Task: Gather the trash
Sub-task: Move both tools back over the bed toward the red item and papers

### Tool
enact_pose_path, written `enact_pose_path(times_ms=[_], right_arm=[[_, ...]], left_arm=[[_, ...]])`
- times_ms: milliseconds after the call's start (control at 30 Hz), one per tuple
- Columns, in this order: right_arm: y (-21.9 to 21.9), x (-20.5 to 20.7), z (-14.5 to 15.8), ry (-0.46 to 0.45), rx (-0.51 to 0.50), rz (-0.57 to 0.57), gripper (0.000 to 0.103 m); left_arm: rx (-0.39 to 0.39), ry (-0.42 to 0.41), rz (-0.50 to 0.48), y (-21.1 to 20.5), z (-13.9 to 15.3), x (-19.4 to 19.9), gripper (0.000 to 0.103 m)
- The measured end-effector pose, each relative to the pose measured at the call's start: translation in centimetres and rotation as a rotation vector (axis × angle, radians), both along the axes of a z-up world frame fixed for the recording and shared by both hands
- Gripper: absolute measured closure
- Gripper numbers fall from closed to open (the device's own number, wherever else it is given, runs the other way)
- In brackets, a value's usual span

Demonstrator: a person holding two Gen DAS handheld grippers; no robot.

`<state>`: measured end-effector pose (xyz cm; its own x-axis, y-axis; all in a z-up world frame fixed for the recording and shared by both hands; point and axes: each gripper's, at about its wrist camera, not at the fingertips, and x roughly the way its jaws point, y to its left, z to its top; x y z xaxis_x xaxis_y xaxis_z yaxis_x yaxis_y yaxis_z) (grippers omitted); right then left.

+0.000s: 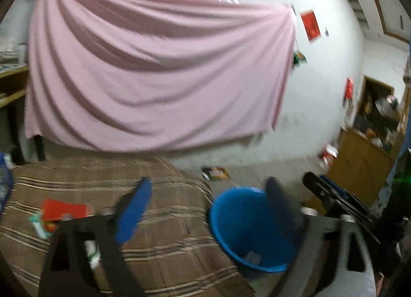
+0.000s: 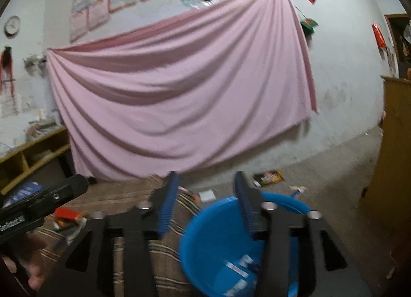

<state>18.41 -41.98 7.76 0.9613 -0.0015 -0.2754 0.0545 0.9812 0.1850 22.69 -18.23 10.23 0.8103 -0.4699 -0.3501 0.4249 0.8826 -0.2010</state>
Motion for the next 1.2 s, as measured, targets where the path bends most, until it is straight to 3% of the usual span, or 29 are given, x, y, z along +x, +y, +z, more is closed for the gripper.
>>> enact_pose_path(times_ms=[67,133,267,367,567,800,967,1200], right_arm=[[1.6,-0.5,0.9,-0.05,-0.007,0.025,0.047],[3.2,-1.1,1.7,-0.099,-0.013,0.044,0.027],[5.9,-2.0,2.9,-0.184,-0.017,0.082,0.017],[7.8,-2.6,3.2,-0.243,-0.024,0.1,0.0],[10.3,-3.1,3.4,-0.308,-0.02,0.136,0.0],[12.8,-2.7,2.3,-0.294,-0.054,0.175,0.0],[14.8,-1.4,0.9,-0.231,-0.112,0.227,0.0],[17.3,1.9,-1.4,-0.04,-0.173,0.325,0.0]], left_arm=[[-0.022,-0.061,0.06,2.4,0.8,-1.1,0.002],[-0.027,-0.108,0.111,4.8,1.4,-2.2,0.002],[-0.016,-0.145,0.195,8.9,2.0,-3.6,0.002],[-0.015,-0.168,0.253,11.6,2.0,-4.6,0.002],[0.008,-0.224,0.319,15.1,1.3,-6.6,0.002],[0.084,-0.254,0.372,17.1,-0.3,-7.3,0.002],[0.141,-0.198,0.367,18.4,-2.7,-6.8,0.002],[0.183,-0.036,0.337,18.8,-6.6,-4.7,0.002]])
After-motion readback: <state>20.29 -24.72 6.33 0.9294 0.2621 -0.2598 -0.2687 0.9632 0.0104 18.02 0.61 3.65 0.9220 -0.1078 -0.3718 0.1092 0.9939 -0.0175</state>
